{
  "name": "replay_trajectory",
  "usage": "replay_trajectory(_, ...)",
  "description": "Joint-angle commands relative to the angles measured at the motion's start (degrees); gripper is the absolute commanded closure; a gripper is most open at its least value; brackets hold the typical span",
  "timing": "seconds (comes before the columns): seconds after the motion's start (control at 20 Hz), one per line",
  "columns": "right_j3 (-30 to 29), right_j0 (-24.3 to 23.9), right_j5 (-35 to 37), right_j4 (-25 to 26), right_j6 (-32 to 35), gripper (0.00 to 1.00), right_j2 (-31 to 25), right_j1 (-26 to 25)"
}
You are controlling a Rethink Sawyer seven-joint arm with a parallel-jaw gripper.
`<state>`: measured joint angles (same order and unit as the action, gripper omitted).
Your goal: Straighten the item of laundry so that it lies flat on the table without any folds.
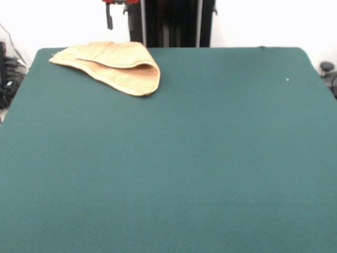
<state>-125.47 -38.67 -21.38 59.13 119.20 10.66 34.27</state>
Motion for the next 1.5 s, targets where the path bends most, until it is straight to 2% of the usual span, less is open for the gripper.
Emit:
replay_trajectory(0.05,7.86,3.05,-3.63,-6.98,6.89,0.00,-7.28,-5.50)
replay_trajectory(0.35,11.23,1.68,3.72,-6.86,7.04,0.00,-11.95,-5.91)
replay_trajectory(0.55,11.91,0.22,6.07,-7.31,7.40,0.00,-14.89,-5.58)
replay_trajectory(0.95,10.50,0.02,3.11,-6.80,6.79,0.00,-14.62,-3.46)
replay_trajectory(1.25,11.62,-0.53,5.36,-4.89,5.37,0.00,-15.41,-5.41)
replay_trajectory(1.5,11.96,-0.14,0.27,-3.59,4.36,0.00,-13.34,-6.02)
